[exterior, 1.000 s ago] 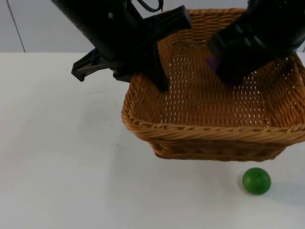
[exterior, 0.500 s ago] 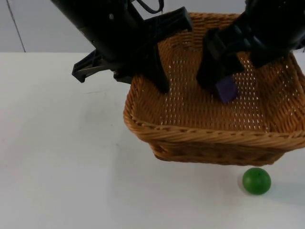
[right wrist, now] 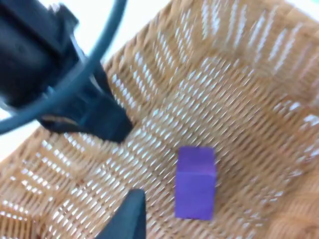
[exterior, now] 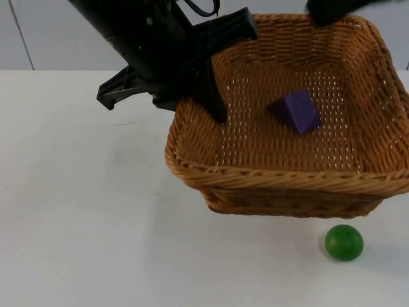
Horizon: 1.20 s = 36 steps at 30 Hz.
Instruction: Pick up the basket with the left hand and place the triangular block into the basket with the right hand.
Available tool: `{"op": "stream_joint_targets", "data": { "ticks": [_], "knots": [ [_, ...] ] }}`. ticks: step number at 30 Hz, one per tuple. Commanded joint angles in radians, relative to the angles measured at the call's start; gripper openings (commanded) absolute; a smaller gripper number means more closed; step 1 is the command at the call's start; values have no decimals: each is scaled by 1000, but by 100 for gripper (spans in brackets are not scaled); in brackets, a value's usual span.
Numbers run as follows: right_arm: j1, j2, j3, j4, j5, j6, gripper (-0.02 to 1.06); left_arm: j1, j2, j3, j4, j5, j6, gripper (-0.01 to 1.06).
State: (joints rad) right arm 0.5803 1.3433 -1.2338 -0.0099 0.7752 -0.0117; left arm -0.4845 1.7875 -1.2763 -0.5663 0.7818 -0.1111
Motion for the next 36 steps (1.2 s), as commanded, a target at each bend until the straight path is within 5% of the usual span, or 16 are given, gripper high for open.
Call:
{"op": "stream_joint_targets", "data": {
  "ticks": [1, 12, 22, 36],
  "knots": [
    [-18, -61, -7, -14, 12, -1, 105, -4, -10, -3, -29, -10, -2, 0],
    [-346, -347, -7, -14, 89, 6, 105, -4, -10, -3, -17, -55, 2, 0],
    [-387, -427, -7, -51, 125, -16, 105, 4, -10, -3, 132, -136, -39, 0],
    [-387, -427, -7, -59, 100, -16, 105, 103, 35, -3, 242, -133, -44, 0]
  ]
}}
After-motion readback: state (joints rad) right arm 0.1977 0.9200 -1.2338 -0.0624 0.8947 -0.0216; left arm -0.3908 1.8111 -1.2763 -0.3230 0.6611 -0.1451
